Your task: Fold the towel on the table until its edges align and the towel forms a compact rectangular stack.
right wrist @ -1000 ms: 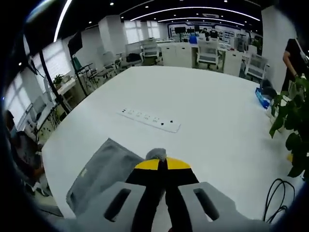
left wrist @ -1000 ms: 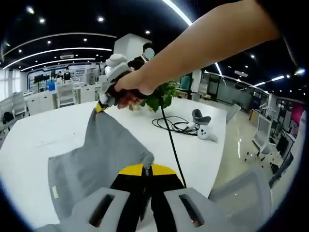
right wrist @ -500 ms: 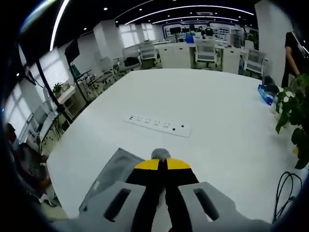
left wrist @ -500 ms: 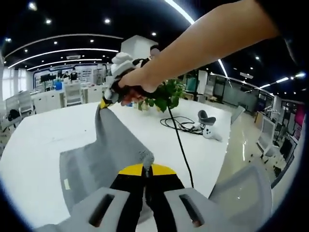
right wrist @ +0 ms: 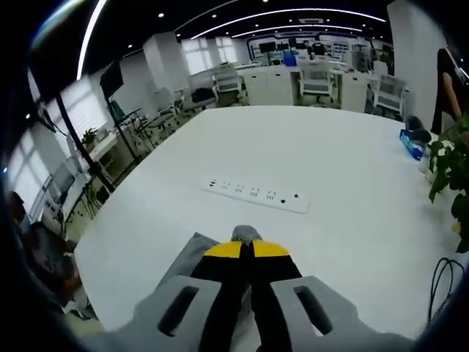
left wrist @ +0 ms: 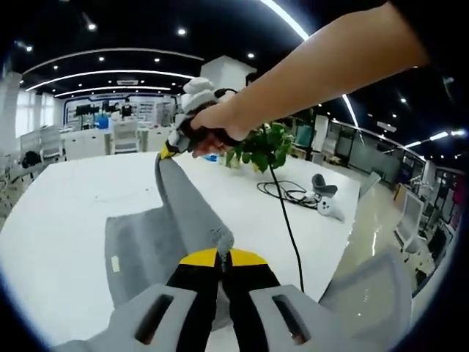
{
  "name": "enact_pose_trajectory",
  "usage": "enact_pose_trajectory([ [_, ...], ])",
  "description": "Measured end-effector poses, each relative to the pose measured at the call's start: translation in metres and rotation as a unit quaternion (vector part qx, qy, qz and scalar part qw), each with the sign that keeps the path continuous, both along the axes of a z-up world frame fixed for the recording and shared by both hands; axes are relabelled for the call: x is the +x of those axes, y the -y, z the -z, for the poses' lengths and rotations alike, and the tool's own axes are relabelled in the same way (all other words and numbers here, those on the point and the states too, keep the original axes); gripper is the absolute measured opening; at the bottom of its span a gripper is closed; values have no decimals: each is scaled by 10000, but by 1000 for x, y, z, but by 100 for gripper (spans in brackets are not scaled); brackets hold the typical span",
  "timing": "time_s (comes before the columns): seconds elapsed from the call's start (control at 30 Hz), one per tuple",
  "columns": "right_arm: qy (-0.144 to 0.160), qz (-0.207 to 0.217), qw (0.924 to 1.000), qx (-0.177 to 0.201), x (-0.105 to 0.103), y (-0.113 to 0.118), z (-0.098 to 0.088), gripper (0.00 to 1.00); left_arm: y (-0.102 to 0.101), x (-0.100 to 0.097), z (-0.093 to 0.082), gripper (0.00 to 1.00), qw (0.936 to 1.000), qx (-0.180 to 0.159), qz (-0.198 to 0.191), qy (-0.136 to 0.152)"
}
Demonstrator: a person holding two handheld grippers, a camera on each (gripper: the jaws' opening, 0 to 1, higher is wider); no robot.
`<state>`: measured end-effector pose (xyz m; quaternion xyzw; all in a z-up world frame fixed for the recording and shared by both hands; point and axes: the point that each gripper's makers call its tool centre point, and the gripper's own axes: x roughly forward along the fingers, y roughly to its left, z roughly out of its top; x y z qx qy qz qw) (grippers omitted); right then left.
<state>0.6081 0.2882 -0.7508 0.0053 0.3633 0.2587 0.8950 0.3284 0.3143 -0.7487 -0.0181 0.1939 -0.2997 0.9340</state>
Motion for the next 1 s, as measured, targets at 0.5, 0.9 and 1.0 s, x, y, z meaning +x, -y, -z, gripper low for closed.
enact_pose_trajectory([
  [0.5, 72, -215, 9996, -188, 1, -41, 8, 0, -32, -1, 12, 4, 9996, 26, -247, -130],
  [0.9, 76, -453, 9986, -279, -2, -77, 22, 0, -48, -4, 22, 4, 9987, 43, -394, -308],
  [1.0, 73, -502, 9983, -297, -1, -84, 25, 0, -53, -4, 27, 4, 9984, -44, -419, -380],
])
